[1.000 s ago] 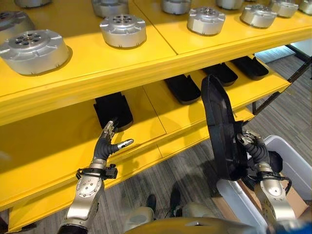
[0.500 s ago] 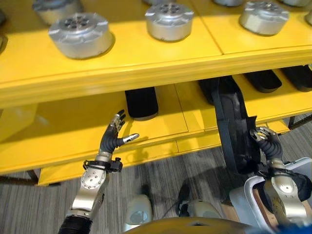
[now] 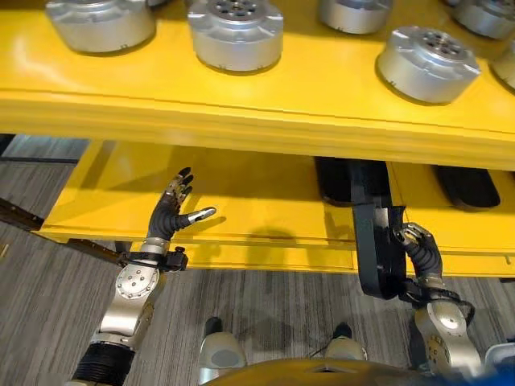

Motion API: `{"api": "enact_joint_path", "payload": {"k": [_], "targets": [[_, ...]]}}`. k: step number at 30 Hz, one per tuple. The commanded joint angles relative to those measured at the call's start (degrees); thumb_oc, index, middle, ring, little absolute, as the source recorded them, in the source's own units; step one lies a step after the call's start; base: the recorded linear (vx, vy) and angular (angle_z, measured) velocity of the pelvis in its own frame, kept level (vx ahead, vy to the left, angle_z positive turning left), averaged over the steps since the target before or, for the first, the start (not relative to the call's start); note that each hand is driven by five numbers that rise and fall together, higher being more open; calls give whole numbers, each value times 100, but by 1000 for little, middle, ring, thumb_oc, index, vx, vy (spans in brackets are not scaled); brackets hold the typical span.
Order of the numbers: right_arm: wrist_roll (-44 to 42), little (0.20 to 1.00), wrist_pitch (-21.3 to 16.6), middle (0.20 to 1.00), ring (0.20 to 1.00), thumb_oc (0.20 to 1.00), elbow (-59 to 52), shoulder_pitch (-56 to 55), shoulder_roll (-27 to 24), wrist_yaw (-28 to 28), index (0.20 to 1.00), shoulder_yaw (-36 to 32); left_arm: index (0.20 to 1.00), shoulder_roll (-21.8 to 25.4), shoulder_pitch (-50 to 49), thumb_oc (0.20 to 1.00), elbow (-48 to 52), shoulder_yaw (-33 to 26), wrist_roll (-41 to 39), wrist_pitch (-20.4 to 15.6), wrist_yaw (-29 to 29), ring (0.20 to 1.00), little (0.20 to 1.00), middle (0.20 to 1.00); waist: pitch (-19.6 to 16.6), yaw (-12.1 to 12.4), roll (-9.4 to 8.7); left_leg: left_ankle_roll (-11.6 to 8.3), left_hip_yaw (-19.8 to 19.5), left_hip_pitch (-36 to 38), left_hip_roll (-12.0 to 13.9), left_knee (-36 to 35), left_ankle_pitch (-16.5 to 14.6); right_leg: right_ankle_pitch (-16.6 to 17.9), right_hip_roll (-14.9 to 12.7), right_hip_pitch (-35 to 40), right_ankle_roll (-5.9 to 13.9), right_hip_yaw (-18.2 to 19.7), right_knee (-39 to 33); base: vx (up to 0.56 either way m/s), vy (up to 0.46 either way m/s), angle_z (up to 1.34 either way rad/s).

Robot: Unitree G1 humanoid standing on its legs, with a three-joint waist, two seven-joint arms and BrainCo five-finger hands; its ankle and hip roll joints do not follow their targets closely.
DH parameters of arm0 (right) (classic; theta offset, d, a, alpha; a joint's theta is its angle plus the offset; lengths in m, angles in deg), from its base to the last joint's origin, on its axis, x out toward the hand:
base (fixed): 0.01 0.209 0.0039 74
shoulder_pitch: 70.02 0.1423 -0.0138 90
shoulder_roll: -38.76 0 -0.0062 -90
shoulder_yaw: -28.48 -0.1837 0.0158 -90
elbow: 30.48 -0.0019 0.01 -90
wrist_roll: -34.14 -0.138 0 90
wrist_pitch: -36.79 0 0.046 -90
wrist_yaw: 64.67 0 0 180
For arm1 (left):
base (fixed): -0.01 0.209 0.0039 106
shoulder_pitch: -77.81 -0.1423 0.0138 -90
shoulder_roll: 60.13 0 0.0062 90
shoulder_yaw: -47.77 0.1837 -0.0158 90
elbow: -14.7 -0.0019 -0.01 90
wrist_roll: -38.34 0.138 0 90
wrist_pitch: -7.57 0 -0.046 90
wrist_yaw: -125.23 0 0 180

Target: Move parts from the plastic box to the shelf.

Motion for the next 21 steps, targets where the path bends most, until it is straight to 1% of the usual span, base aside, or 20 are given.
{"api": "enact_joint_path", "payload": {"k": [1,3,4,6,7,8,9,10,12,13,14,15,16,17,20,21], "targets": [[-222,200,-329,200,200,200,-583,211,-381,3,200,-331,1000,-138,-59,1000,385,-229,192,-307,-105,1000,1000,1000,-47,-73,107,236,299,-23,251,-386,448,341,-43,343,526,-51,20,51,105,24],[-207,200,-319,200,200,200,-606,216,-390,0,200,-323,1000,-141,-74,1000,371,-237,228,-306,-110,1000,1000,1000,-69,-61,63,269,281,-82,183,-385,462,417,-89,331,546,-90,-6,14,47,16],[-211,200,-314,200,200,200,-656,279,-406,-35,200,-255,1000,-129,-96,1000,374,-234,252,-296,-114,1000,1000,1000,-41,-20,53,260,257,-121,186,-351,430,537,-73,318,571,-60,23,2,44,18],[-262,200,-305,200,200,200,-714,354,-426,-88,200,-188,1000,-141,-128,1000,384,-260,244,-283,-93,1000,1000,1000,-57,31,16,306,208,-255,145,-261,397,502,-75,314,572,-99,-42,14,56,13],[-320,200,-305,200,200,200,-754,517,-444,-132,200,-63,1000,-149,-154,1000,399,-279,270,-268,-91,1000,1000,1000,-62,136,-12,328,145,-306,119,-205,346,472,-72,364,568,-190,-35,34,66,11],[-358,200,-310,200,200,200,-781,603,-447,-159,200,1,1000,-150,-159,1000,395,-285,290,-251,-98,1000,1000,1000,-66,161,-52,355,110,-365,73,-185,353,486,-98,369,570,-244,-38,35,37,13],[-361,200,-305,200,200,200,-807,699,-463,-172,200,95,1000,-145,-160,1000,390,-284,324,-240,-105,1000,1000,1000,-49,232,-65,356,77,-391,78,-141,310,454,-88,400,566,-281,-21,6,20,17],[-362,200,-306,200,200,200,-803,707,-462,-172,200,94,1000,-144,-155,1000,391,-286,325,-238,-105,1000,1000,1000,-55,218,-79,369,70,-412,54,-145,331,473,-108,392,570,-293,-32,3,5,23],[-462,200,-297,200,200,200,-873,1097,-489,-203,200,364,1000,-128,-132,1000,395,-308,339,-214,-112,1000,1000,1000,-2,392,-120,386,-29,-556,27,4,262,447,-108,421,562,-408,31,2,-3,17],[-462,200,-300,200,200,200,-866,1106,-489,-203,200,367,1000,-128,-130,1000,397,-313,339,-213,-112,1000,1000,1000,2,385,-118,386,-34,-562,29,17,256,445,-106,424,561,-412,32,1,-11,8],[-473,200,-299,200,200,200,-886,1240,-486,-184,200,438,1000,-121,-106,1000,405,-298,340,-201,-116,1000,1000,1000,16,438,-129,391,-71,-609,17,52,245,454,-102,424,561,-438,38,-8,-16,22],[-478,200,-302,200,200,200,-844,1693,-494,-135,200,662,1000,-97,-62,1000,404,-278,325,-196,-133,1000,1000,1000,48,563,-147,398,-133,-702,9,107,232,442,-88,438,558,-509,33,-8,-16,22],[-478,200,-307,200,200,200,-832,1709,-493,-134,200,667,1000,-97,-57,1000,403,-285,324,-195,-133,1000,1000,1000,54,555,-148,398,-138,-706,9,114,230,441,-86,441,558,-513,32,-10,-13,22],[-504,200,-305,200,200,200,-747,2135,-393,-13,200,877,1000,-69,-14,1000,423,-276,308,-175,-198,1000,1000,1000,80,677,-163,412,-180,-767,-16,142,222,432,-69,444,549,-557,25,-12,-10,10],[-615,200,-308,200,200,200,-560,2843,-213,116,200,1273,1000,-28,106,1000,461,-207,305,-138,-267,1000,1000,1000,148,843,-188,426,-239,-855,-43,182,225,428,-49,442,536,-617,26,-14,-15,18],[-616,200,-314,200,200,200,-546,2860,-210,116,200,1277,1000,-26,111,1000,462,-214,305,-136,-268,1000,1000,1000,155,838,-191,426,-241,-857,-43,185,224,428,-49,444,536,-619,26,-20,-22,11]]}}
